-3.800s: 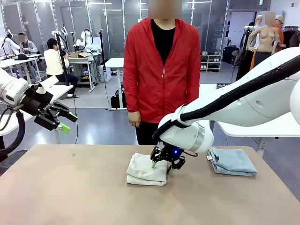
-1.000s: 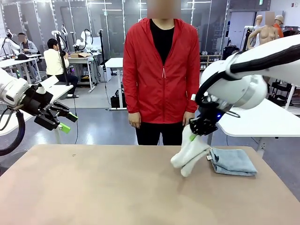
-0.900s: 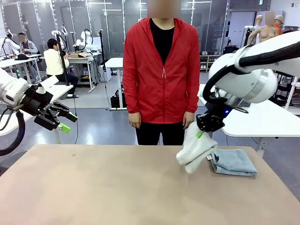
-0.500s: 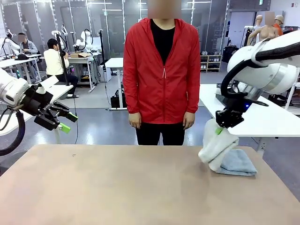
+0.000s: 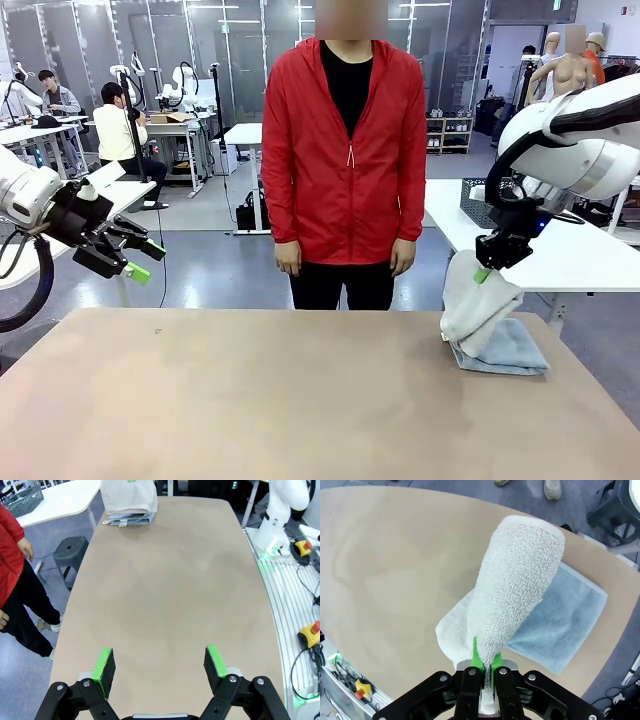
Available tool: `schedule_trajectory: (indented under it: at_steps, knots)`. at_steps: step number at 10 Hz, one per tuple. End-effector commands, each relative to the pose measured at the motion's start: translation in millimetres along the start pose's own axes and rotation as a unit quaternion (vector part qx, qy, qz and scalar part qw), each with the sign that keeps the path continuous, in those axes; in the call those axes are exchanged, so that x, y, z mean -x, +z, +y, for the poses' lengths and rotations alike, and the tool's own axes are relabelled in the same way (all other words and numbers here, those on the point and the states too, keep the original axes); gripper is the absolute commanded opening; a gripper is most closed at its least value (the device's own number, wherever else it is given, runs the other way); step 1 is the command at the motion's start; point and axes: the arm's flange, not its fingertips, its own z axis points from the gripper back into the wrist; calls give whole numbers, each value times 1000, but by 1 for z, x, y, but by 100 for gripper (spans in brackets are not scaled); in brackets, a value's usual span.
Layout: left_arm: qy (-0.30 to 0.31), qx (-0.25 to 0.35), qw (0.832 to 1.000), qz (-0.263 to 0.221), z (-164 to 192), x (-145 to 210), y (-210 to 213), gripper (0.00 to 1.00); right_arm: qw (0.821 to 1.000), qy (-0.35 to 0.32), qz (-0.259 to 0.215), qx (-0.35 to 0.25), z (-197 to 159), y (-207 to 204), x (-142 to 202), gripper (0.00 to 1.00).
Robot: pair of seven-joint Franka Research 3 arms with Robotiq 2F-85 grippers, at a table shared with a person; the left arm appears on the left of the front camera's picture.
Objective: Fold the towels and place them in the basket.
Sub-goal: Stack the folded Towel with hook on the right side of the table.
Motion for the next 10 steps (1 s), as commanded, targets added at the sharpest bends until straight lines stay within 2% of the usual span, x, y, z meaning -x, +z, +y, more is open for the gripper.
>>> schedule_trajectory:
  at_steps: [1,2,3,8,10]
  knots:
    - [1,1,1000,5,0,-2,2,90,1000,7,-18,-18,-14,-3,-10,7]
    - [1,1,1000,5,0,-2,2,90,1000,3,-18,-18,-18,-6,-11,7]
    - [1,1,1000,5,0,-2,2,90,1000,-1,-3,-3,-6,-3,-3,7]
    - [1,1,1000,5,0,-2,2,90,1000,-3,-5,-8,-10,-6,-6,7]
    - [1,1,1000,5,0,-2,2,90,997,23,-23,-63,-37,-13,-4,7]
